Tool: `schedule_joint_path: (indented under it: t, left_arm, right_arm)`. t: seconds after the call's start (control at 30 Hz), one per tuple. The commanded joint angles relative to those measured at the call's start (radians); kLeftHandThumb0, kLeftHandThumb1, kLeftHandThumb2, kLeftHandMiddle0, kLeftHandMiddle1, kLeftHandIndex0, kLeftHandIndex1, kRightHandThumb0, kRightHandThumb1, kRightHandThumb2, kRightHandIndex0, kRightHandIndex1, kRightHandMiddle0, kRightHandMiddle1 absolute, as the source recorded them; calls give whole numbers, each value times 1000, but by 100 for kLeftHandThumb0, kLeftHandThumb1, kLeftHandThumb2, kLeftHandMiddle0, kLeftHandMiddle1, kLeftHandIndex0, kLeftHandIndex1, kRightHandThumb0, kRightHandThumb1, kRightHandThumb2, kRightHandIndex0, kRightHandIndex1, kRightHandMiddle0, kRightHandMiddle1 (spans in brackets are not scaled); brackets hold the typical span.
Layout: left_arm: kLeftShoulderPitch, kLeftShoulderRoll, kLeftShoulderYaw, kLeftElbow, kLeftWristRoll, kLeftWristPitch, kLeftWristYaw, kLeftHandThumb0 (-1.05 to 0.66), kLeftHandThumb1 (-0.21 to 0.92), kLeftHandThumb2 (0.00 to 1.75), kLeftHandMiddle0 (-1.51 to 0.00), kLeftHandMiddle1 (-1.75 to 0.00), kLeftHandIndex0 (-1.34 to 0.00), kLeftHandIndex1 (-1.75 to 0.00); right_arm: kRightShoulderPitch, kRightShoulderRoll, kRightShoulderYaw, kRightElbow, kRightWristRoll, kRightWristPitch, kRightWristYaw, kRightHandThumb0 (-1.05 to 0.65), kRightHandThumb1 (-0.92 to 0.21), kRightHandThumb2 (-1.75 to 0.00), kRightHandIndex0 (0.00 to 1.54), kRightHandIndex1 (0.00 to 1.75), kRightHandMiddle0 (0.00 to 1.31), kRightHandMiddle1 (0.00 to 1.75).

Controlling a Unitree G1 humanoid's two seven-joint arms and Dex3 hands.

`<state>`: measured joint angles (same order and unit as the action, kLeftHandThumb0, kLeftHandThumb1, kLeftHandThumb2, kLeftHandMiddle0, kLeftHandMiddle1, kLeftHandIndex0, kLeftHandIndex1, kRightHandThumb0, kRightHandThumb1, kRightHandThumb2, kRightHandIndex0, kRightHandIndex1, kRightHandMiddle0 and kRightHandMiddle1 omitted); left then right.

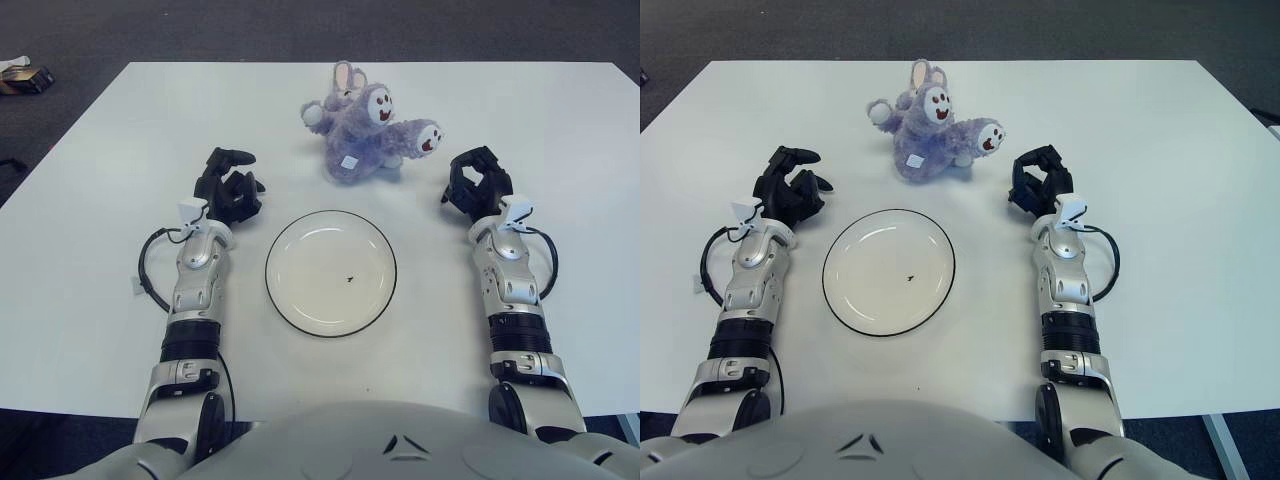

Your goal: Put the doll into the plate.

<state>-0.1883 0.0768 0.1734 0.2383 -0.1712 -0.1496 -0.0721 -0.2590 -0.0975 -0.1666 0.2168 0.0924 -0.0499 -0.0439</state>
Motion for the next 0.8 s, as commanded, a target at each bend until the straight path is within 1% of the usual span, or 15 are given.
schedule_joint_path:
  t: [0.0,0.3,0.43,0.5,0.73,0.77]
  left_arm:
    - [60,-17,-4,42,5,3,0,-1,51,102,-52,-175,-39,-150]
    - [60,-18,-4,42,6,3,0,-1,51,102,-52,-175,-39,-150]
    - [61,-21,-7,40,9,0,4,-1,51,102,-52,-175,-39,-150]
    - [61,-21,-7,39,9,0,4,-1,51,102,-52,-175,-39,-150]
    - [61,-21,-7,38,9,0,5,-1,51,102,-52,-175,-39,-150]
    - [64,-22,-7,34,9,1,5,-1,51,102,-52,-175,-39,-150]
  right_arm:
    - [-4,0,-1,-22,-5,-4,-3,-38,-66,-86,88,175,36,175]
    - [-4,0,-2,-23,-6,-5,-2,-38,-66,-86,88,175,36,175]
    - [-18,13,-4,-43,-24,-82,-33,-38,-67,-85,88,175,35,175]
    - [-20,17,-3,-43,-32,-104,-46,-38,-68,-84,89,175,35,175]
    - [-20,17,-1,-34,-36,-124,-54,-38,-69,-82,89,175,34,175]
    - [-29,19,-1,-30,-47,-187,-62,-38,-69,-82,89,175,34,175]
